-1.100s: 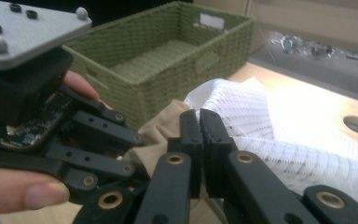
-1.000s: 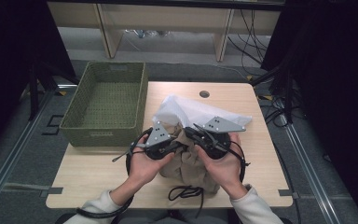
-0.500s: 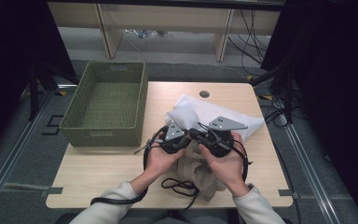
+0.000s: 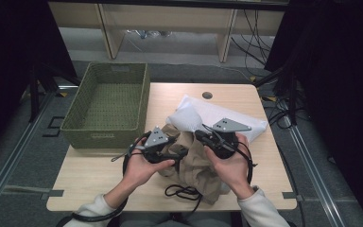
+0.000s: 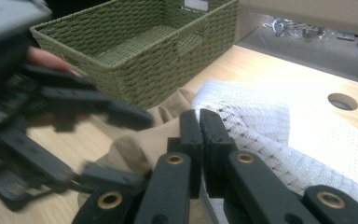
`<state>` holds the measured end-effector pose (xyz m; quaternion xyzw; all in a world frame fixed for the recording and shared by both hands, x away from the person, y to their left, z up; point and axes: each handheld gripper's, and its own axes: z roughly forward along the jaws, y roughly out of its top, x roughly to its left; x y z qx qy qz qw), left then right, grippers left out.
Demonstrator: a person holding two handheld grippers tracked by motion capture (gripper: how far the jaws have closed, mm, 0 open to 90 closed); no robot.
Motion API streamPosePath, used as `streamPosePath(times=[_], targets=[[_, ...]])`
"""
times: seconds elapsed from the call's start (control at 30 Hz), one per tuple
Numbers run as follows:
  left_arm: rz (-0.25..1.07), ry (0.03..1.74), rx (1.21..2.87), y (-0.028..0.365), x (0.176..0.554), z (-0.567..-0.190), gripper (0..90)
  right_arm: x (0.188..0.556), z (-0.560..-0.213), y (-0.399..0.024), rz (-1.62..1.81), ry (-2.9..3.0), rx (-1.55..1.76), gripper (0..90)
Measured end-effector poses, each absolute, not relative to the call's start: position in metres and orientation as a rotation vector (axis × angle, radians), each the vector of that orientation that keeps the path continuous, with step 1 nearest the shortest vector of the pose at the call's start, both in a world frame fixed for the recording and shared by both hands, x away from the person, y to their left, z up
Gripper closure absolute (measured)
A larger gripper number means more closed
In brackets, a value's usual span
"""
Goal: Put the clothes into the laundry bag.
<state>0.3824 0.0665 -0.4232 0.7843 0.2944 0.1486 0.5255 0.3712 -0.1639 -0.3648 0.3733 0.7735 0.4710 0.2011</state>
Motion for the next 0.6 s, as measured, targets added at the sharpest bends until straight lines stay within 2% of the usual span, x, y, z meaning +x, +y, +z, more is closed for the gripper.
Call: streamPosePath(times=[0.17,0.33,0.53,0.6], targets=[[0.374,0.74,1.838,0.089,0.382,-0.413,34.7,0.373,-0.367,-0.163,1.307,2.16,1.004,89.6],[0.396,0.854,1.835,0.107,0.398,-0.423,36.6,0.373,-0.367,-0.162,1.299,2.165,1.004,89.6],[0.406,0.894,1.88,0.105,0.424,-0.441,37.0,0.372,-0.367,-0.161,1.301,2.172,1.015,89.5],[0.375,0.96,1.873,0.101,0.431,-0.447,36.8,0.372,-0.367,-0.161,1.301,2.172,1.015,89.6]])
